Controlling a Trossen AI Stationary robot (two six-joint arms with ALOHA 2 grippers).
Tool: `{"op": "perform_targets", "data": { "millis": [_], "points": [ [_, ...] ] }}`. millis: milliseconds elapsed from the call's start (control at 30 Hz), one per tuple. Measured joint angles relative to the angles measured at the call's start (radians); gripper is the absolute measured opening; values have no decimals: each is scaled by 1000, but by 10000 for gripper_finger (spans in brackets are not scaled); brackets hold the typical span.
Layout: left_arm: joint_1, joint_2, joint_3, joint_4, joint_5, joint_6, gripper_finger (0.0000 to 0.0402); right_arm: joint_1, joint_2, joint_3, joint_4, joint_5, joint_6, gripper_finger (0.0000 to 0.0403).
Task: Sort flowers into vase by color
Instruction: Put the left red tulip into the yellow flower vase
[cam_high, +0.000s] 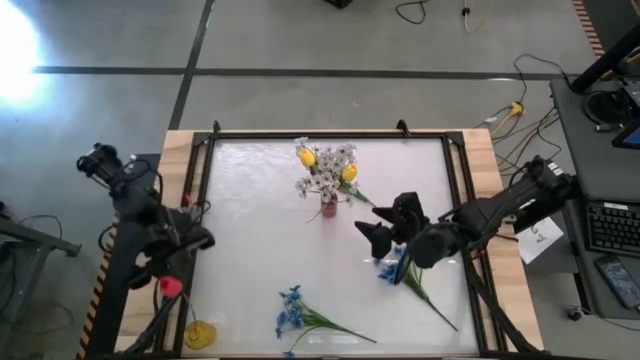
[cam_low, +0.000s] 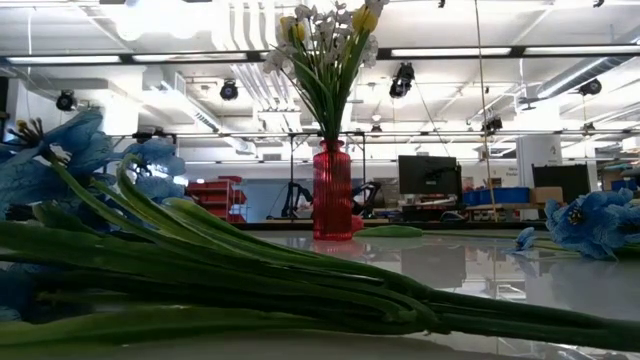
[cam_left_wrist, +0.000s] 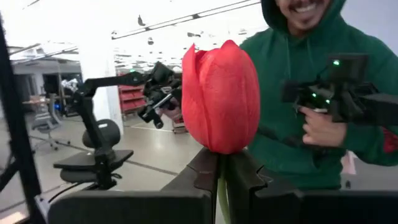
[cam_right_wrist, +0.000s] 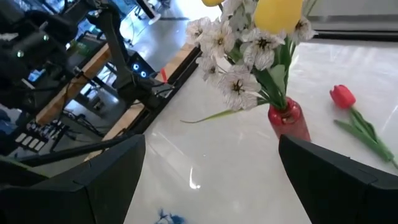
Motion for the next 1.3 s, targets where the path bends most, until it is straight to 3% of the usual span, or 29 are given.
{"op": "perform_targets", "data": {
  "millis": [133,367,700,1100,1300],
  "points": [
    [-96,23,0,3,-71,50,0,22,24,0,5,29,45,361],
    [-162,20,0,-97,-149,90,0,39,66,0,12,40,125,361],
    [-205,23,0,-121,-155,99,0,44,103,0,22,40,200,361],
    [-268,43,0,-227,-154,-89,3,43,161,0,100,28,169,361],
    [-270,30,19,-356,-152,-274,54,43,185,0,101,11,93,361]
  ]
}}
